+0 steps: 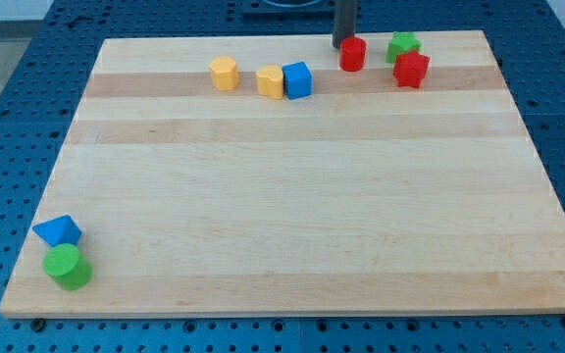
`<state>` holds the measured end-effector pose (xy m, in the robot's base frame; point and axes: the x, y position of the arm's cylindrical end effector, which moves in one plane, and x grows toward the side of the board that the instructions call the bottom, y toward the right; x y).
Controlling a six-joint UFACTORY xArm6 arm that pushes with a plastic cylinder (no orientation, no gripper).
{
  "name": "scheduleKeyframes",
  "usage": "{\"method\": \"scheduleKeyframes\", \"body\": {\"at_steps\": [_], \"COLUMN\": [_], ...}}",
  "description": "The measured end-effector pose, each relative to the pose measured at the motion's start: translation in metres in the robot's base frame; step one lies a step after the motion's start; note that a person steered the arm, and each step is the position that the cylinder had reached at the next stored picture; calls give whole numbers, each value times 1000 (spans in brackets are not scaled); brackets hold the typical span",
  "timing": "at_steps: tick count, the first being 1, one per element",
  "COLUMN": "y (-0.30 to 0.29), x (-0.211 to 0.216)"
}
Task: Push the yellow hexagon and red circle to the left and right
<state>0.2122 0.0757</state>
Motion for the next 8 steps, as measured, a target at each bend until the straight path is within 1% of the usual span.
{"method": "scheduleKeyframes", "body": {"at_steps": [1,3,8], "y": [0,0,0], "x": [6,34,82]}}
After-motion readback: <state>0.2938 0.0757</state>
